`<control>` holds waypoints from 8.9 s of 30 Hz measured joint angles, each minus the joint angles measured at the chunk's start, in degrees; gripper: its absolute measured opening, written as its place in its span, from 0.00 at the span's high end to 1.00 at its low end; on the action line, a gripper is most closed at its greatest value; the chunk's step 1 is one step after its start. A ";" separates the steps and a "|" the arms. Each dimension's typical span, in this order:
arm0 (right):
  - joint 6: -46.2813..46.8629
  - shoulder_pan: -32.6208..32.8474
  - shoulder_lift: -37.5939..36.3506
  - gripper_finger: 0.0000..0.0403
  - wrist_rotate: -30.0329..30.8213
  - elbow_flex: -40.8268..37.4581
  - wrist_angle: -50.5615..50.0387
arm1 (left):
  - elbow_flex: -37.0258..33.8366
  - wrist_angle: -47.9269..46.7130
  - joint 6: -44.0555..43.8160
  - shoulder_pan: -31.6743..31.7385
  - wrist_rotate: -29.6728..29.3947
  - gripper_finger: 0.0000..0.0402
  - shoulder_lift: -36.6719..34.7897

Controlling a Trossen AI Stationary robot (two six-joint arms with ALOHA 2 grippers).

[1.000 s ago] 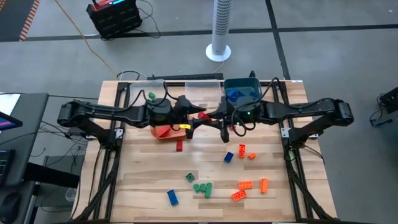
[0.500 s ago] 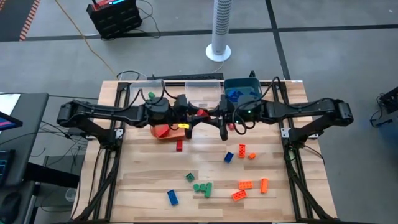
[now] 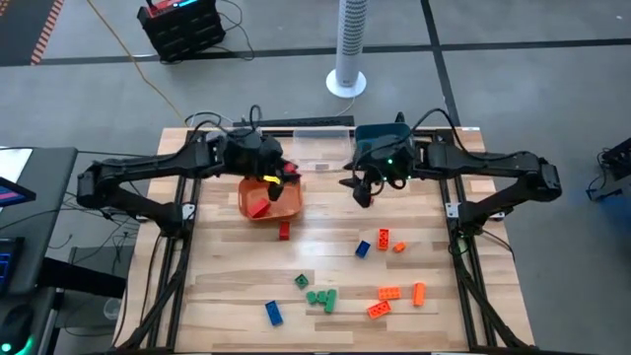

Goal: Sort blocks
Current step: Put the red block into the orange bin, then put the orange game piece into the right transparent bin

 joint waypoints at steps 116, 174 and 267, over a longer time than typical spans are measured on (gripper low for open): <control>-14.72 10.10 5.86 0.92 -9.44 -3.90 8.65 | 8.52 6.75 6.94 -14.78 -6.35 0.23 12.86; -6.82 2.95 -0.44 0.45 -5.75 -3.87 -3.79 | 8.23 -25.88 4.38 -3.25 -14.22 0.66 12.49; 65.37 15.88 18.13 0.79 3.02 -21.38 -9.38 | 12.44 -32.12 5.44 -0.39 -17.62 0.40 -1.68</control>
